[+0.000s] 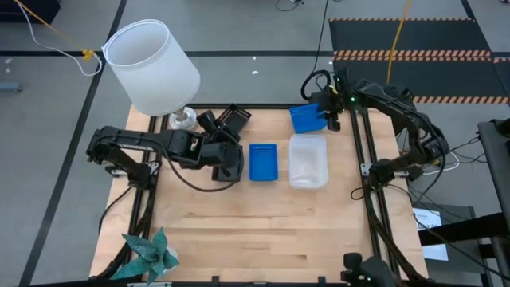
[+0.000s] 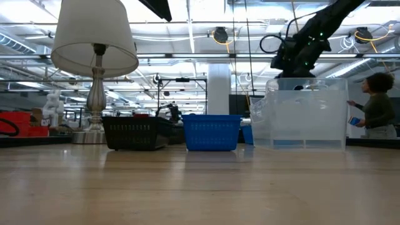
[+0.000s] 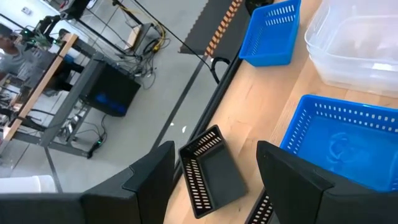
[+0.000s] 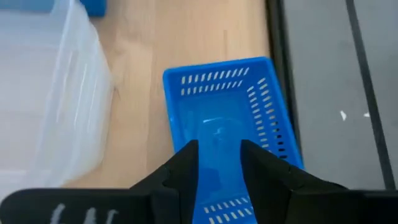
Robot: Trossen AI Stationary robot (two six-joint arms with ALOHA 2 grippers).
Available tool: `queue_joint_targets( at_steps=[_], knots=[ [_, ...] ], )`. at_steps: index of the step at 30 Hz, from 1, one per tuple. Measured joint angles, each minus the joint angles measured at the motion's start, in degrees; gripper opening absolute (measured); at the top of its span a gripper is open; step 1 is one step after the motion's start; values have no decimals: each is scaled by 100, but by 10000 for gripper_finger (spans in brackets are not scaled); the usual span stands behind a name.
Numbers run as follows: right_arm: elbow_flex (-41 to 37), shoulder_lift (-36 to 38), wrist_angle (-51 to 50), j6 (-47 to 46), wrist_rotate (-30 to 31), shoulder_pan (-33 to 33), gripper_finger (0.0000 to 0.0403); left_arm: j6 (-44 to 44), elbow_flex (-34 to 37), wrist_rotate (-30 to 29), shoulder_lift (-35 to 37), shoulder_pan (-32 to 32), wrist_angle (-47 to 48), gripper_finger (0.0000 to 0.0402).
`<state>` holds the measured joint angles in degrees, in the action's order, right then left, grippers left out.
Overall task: Stack baskets by color
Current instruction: Stack the top blue bin on top of the bottom blue bin
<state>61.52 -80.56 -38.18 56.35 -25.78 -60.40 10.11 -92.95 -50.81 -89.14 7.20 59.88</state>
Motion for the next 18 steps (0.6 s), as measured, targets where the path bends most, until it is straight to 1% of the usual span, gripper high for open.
queue_joint_targets(
  at_steps=[4,10,18],
  knots=[
    [-154,-152,132,5,4,9,112,36,0,7,0,4,3,230],
    [-169,-426,116,215,5,23,112,28,0,277,0,4,7,230],
    [-171,-908,45,308,58,86,112,32,0,286,0,4,6,230]
  ],
)
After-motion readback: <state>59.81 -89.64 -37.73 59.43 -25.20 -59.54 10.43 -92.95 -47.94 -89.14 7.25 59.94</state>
